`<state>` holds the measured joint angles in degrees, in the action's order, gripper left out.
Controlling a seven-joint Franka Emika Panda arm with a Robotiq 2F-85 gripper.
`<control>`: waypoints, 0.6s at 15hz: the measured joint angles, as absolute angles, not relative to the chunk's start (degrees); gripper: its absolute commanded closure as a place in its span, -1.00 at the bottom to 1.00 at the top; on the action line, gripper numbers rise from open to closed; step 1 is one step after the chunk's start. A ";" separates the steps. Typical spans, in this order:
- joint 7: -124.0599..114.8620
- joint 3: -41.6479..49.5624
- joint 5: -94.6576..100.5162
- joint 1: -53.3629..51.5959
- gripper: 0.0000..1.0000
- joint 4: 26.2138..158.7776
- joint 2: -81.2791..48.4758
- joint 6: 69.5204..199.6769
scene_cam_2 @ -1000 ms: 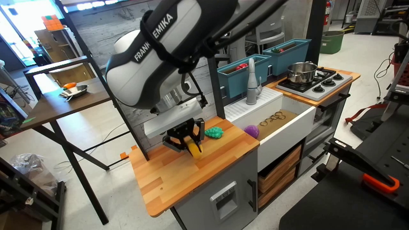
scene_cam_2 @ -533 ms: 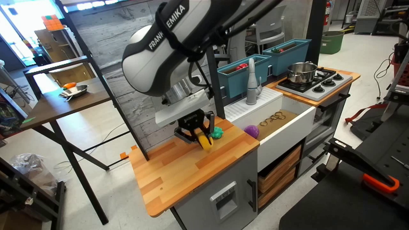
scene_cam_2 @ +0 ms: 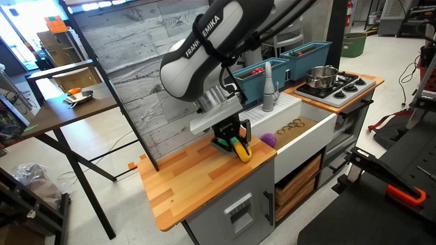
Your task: Move the yellow ball to the right
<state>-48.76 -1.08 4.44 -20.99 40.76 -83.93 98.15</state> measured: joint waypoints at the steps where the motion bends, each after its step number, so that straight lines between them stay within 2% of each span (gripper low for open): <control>1: -48.87 -1.08 4.42 -20.95 0.88 41.06 -83.98 97.84; 2: -49.03 -1.08 4.42 -20.93 0.02 41.14 -84.00 97.69; 4: -49.47 -1.07 4.42 -20.93 -0.12 41.15 -84.00 97.65; 9: -50.11 -1.11 4.28 -20.92 -0.87 41.15 -84.04 97.58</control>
